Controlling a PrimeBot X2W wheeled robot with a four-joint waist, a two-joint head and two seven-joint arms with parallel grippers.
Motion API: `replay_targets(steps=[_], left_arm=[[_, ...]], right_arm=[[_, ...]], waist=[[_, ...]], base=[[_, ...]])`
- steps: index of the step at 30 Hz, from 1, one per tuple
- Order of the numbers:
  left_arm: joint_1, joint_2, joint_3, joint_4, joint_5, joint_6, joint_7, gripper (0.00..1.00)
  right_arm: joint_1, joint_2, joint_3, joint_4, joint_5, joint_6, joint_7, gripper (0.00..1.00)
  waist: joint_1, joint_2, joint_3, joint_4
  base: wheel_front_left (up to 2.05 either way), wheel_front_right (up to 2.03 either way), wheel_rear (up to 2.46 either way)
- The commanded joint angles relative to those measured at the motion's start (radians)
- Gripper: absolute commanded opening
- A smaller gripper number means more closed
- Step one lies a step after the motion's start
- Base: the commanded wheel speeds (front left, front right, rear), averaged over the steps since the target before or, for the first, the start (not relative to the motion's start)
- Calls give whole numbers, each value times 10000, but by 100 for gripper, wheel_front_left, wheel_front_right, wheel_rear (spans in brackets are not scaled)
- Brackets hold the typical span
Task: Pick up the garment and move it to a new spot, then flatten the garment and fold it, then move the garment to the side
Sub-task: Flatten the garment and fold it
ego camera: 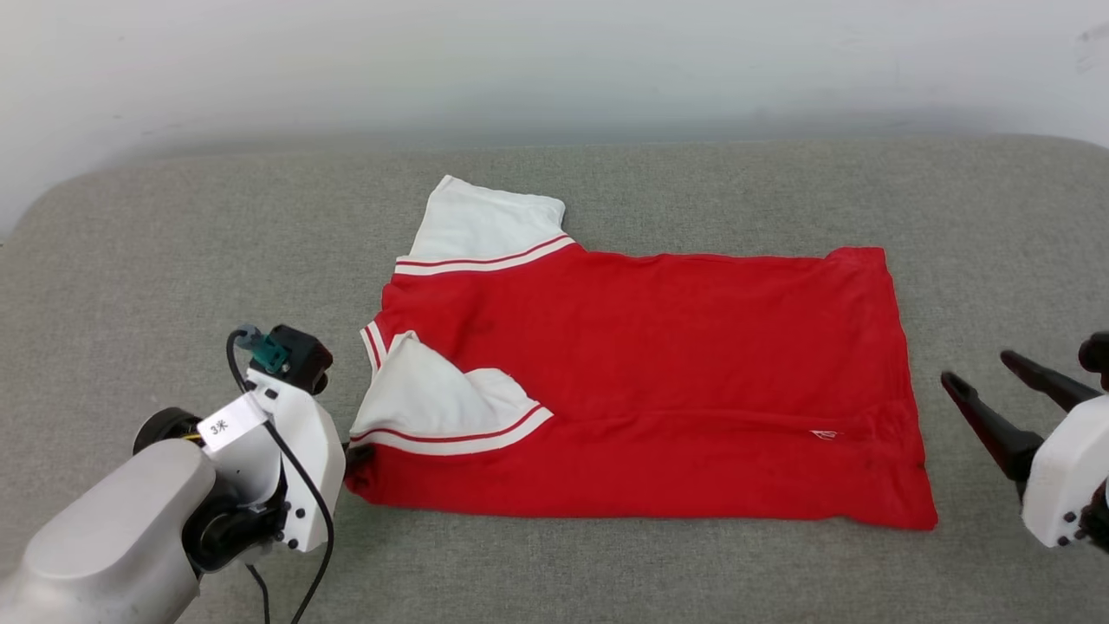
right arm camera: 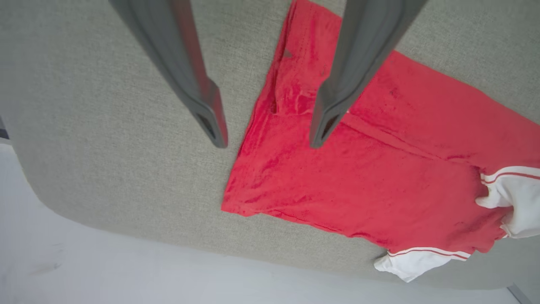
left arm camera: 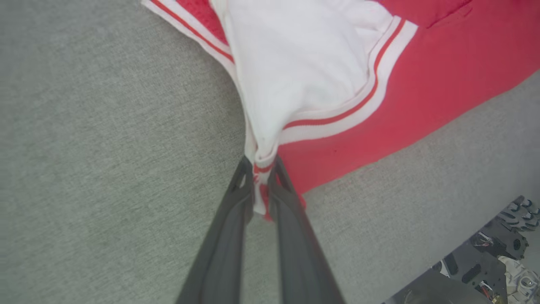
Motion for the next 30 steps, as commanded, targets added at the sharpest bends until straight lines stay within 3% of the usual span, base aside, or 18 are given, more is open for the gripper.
replay_targets(steps=[1, 6, 7, 8, 12, 23, 30], left_arm=[[81, 123, 58, -270, 103, 35, -107, 0], [177, 267, 31, -913, 254, 249, -221, 0], [177, 267, 31, -913, 254, 249, -221, 0], [181, 291, 19, -1133, 284, 334, -228, 0], [123, 302, 2, -1458, 373, 478, -239, 0], [-91, 300, 57, -1799, 503, 626, -314, 0], [90, 208, 53, -1729, 409, 673, -425, 0]], right_arm=[[-98, -315, 75, -203, 14, -6, 824, 100], [-124, -779, 208, -639, 432, -6, 3162, 100], [-124, -779, 208, -639, 432, -6, 3162, 100], [-76, -797, 232, -705, 696, -6, 3939, 100], [-81, -579, 249, -552, 889, -5, 4803, 100], [-408, 339, 640, 1168, 563, -5, 4655, 100], [-252, 873, 1595, 2653, 722, -5, 4107, 100]], waist=[[0, -1, -18, 32], [0, -1, 45, 92], [0, -1, 45, 92], [0, -1, 99, 124], [0, -1, 267, 223], [0, -1, 825, 516], [0, -1, 927, 578]], base=[[0, 0, 0], [0, 0, 0], [0, 0, 0], [0, 0, 0], [0, 0, 0], [0, 0, 0], [0, 0, 0]])
